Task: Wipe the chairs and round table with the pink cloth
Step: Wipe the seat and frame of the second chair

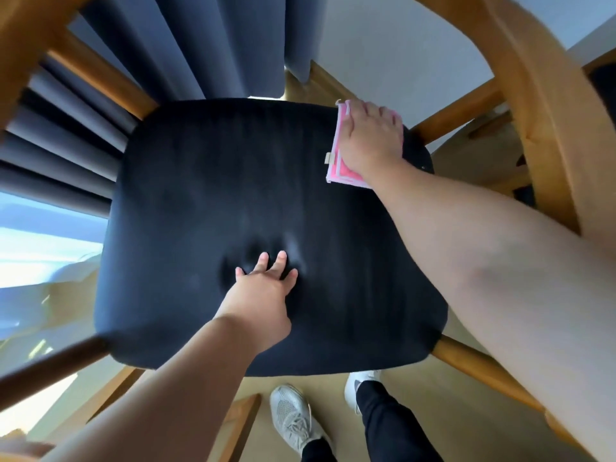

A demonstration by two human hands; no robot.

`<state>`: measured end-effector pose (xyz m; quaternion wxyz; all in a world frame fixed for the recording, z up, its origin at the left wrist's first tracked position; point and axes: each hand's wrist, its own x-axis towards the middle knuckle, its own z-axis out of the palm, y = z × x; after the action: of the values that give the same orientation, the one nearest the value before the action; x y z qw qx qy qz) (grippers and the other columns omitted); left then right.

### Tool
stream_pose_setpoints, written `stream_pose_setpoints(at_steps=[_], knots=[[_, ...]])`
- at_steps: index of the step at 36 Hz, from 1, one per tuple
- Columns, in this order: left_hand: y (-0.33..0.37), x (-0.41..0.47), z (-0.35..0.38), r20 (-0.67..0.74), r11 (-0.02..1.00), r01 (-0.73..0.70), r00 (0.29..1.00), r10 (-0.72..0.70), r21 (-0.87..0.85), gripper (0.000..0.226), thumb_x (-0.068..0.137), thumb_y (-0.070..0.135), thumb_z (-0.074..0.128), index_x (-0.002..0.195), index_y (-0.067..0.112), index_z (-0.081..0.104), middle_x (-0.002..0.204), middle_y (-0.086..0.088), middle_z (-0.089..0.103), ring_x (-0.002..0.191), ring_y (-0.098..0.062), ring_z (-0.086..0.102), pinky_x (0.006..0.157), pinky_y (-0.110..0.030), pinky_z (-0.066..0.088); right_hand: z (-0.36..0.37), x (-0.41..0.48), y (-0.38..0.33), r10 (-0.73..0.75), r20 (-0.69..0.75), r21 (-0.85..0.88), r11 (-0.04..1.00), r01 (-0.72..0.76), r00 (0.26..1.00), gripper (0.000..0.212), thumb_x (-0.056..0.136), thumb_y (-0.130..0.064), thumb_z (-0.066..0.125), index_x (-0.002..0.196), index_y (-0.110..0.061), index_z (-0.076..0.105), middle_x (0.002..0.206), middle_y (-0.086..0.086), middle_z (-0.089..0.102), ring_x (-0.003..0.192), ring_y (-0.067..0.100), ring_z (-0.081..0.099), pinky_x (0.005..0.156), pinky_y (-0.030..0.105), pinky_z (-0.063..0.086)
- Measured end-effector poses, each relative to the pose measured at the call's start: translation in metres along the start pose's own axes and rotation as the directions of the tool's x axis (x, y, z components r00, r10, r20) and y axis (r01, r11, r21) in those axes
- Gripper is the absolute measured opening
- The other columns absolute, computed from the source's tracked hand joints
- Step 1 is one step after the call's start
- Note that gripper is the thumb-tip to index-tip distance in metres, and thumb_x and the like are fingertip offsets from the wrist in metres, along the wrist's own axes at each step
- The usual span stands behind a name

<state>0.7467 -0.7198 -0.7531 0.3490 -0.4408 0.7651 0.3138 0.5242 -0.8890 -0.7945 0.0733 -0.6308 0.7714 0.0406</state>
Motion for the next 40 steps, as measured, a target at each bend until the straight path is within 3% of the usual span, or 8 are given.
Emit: stream_pose_setpoints(at_steps=[5,10,13,23,33,40], knots=[[-0.001,-0.001,0.0,0.012,1.0,-0.004,1.0,0.004,0.007,0.083,0.078,0.013,0.041,0.151,0.026,0.004,0.158,0.001,-0.015,0.145,-0.025,-0.011,0.116,-0.051,0.011,0.007,-0.015,0.012,0.029,-0.045,0.013,1.0,-0.029,0.999,0.054,0.101,-0.036,0.014,0.147,-0.015,0.032,0.144,0.012,0.046,0.135,0.032,0.039,0.117,0.046,0.022],[0.0,-0.004,-0.003,0.019,1.0,0.0,1.0,0.0,0.022,0.083,0.078,0.013,0.041,0.151,0.025,0.003,0.158,0.0,-0.015,0.145,-0.025,-0.011,0.115,-0.051,0.012,0.022,-0.061,0.04,0.158,-0.037,0.02,0.987,-0.158,0.987,0.06,0.102,-0.041,0.006,0.155,-0.013,0.007,0.161,0.012,0.017,0.149,0.032,0.012,0.122,0.046,0.009],[0.0,-0.005,-0.003,0.011,1.0,-0.005,1.0,0.005,0.023,0.082,0.08,0.015,0.043,0.151,0.026,0.004,0.158,0.0,-0.015,0.145,-0.025,-0.01,0.115,-0.052,0.012,0.029,-0.089,0.05,0.247,-0.011,0.05,0.968,-0.247,0.969,0.061,0.102,-0.043,0.006,0.155,-0.013,0.0,0.163,0.012,0.01,0.15,0.032,0.007,0.122,0.045,0.008],[-0.001,-0.008,-0.001,-0.038,1.0,-0.01,0.999,0.012,0.028,0.08,0.081,0.015,0.043,0.151,0.025,0.005,0.158,-0.001,-0.013,0.145,-0.026,-0.009,0.115,-0.051,0.012,0.044,-0.166,0.055,0.485,0.056,0.172,0.857,-0.486,0.873,0.064,0.1,-0.043,0.011,0.155,-0.013,0.005,0.162,0.011,0.014,0.148,0.031,0.018,0.117,0.044,0.02],[-0.002,-0.007,0.002,-0.082,0.999,-0.02,0.996,0.023,0.033,0.081,0.079,0.012,0.042,0.151,0.026,0.006,0.158,0.0,-0.012,0.145,-0.025,-0.008,0.116,-0.05,0.013,0.053,-0.24,0.049,0.555,0.063,0.184,0.81,-0.557,0.829,0.061,0.101,-0.038,0.018,0.155,-0.011,0.008,0.16,0.015,0.018,0.145,0.034,0.02,0.116,0.047,0.023],[-0.005,-0.005,0.007,-0.134,0.999,-0.026,0.991,0.031,0.038,0.08,0.079,0.014,0.043,0.151,0.027,0.009,0.159,0.001,-0.01,0.145,-0.024,-0.005,0.115,-0.05,0.014,0.064,-0.291,0.037,0.59,0.069,0.305,0.755,-0.58,0.805,0.065,0.098,-0.041,0.011,0.156,-0.011,0.005,0.163,0.013,0.009,0.149,0.032,0.004,0.12,0.044,0.012]])
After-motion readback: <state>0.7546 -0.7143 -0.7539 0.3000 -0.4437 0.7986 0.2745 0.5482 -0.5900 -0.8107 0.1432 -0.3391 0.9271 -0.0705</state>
